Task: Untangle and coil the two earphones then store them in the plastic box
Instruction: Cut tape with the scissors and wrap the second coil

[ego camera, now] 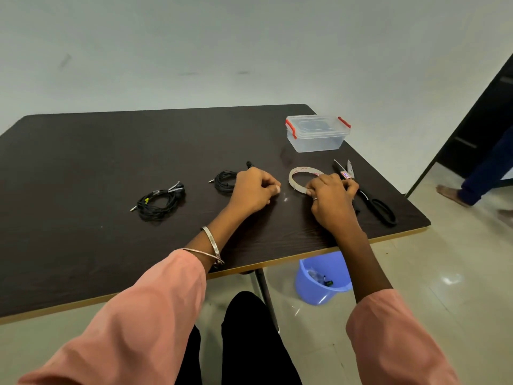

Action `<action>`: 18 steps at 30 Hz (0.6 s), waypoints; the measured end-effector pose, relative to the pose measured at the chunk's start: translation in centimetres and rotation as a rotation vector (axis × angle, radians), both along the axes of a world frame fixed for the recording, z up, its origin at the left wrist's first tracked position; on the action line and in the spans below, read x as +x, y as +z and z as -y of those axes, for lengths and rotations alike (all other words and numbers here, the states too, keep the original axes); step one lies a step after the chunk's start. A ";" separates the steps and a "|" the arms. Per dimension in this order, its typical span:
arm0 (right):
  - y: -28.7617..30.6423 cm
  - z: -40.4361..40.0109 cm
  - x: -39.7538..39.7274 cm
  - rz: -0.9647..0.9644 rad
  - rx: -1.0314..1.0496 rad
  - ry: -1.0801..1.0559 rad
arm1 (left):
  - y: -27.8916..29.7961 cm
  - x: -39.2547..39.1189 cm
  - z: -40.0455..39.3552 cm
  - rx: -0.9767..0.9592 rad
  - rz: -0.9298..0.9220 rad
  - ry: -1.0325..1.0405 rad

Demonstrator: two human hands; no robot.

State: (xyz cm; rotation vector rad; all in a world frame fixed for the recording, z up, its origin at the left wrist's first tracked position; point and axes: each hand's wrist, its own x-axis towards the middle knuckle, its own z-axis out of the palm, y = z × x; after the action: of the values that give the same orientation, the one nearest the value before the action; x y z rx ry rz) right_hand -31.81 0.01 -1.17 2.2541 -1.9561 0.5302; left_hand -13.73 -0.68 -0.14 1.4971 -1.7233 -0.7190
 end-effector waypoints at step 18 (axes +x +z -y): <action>0.0 -0.2 0.1 -0.003 0.006 -0.071 | -0.8 -0.9 0.3 -0.032 0.060 0.129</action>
State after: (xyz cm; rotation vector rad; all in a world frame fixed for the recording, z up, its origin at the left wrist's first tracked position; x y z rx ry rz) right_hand -31.70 0.21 -1.20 2.1779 -2.0310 0.5135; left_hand -14.62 -0.96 -0.92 1.6066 -1.6570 -0.5822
